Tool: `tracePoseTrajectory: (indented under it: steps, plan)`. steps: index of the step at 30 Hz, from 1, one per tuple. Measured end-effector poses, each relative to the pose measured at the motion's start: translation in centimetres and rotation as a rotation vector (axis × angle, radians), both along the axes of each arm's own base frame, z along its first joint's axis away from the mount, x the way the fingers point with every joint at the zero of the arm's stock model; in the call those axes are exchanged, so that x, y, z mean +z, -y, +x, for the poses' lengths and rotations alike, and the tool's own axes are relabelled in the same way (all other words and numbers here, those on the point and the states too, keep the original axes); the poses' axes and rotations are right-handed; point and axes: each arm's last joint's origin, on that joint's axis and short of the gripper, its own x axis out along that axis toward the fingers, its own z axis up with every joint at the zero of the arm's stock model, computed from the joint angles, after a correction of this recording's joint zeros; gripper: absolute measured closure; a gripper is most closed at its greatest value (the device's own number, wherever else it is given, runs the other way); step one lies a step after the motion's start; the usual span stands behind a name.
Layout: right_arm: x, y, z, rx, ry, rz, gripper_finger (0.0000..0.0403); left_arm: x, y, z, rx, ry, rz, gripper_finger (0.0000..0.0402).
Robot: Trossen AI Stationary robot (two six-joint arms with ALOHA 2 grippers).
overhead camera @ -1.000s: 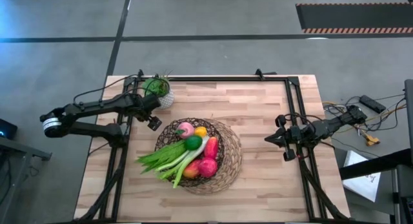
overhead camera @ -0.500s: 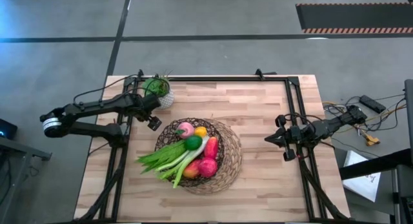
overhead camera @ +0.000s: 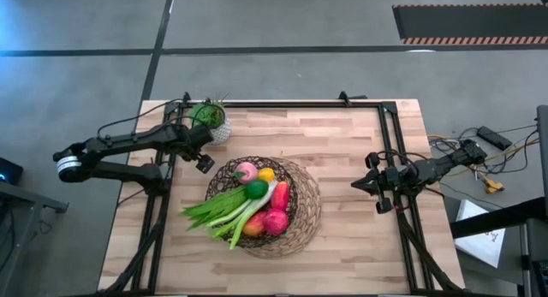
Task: Build produce basket
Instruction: Return to Home Position
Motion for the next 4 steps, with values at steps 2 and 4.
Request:
tracePoseTrajectory:
  steps: [2,4]
  plan:
    - [0.00,0.00,0.00,0.000,0.000,0.000,0.0394,0.00,0.00,0.00,0.000,0.000,0.000,0.0102]
    - [0.00,0.00,0.00,0.000,0.000,0.000,0.0394,0.00,0.00,0.00,0.000,0.000,0.000,0.0102]
